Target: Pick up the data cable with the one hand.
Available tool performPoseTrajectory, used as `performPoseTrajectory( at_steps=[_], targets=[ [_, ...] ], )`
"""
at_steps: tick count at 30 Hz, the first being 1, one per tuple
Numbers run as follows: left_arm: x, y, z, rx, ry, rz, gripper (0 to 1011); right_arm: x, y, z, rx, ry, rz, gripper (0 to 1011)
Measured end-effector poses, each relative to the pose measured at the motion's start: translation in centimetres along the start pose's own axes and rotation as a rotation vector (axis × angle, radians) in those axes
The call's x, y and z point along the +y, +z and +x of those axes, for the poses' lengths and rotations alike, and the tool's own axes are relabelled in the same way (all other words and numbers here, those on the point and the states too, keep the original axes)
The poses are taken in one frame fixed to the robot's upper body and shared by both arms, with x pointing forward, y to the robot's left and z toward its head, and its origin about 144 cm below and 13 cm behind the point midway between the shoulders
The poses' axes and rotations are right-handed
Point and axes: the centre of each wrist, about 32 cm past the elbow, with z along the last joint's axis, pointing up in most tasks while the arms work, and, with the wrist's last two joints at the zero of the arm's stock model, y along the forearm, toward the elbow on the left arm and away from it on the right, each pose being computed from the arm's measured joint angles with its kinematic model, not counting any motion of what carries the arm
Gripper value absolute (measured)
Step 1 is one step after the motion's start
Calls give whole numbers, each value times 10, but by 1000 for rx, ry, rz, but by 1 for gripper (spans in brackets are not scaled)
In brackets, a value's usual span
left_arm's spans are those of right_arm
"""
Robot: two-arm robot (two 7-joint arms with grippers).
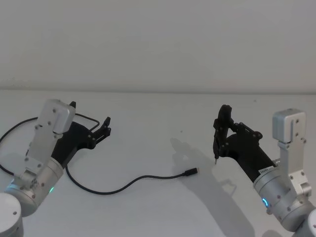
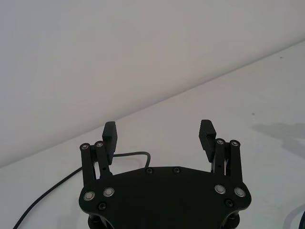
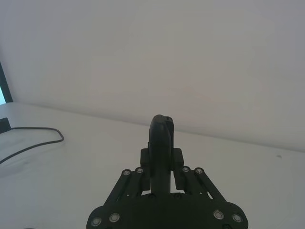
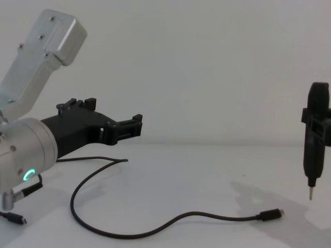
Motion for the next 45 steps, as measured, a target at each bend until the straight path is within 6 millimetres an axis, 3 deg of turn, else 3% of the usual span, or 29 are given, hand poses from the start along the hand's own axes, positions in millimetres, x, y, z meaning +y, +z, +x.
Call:
performPoseTrajectory(
  at_steps=[27,45],
  targets=[
    [-2,1,1,-2,-16,-2,1001,0,0,0,0,0,0,275],
    [-14,13,14,15,-226,-3,1001,0,0,0,0,0,0,275]
  ],
)
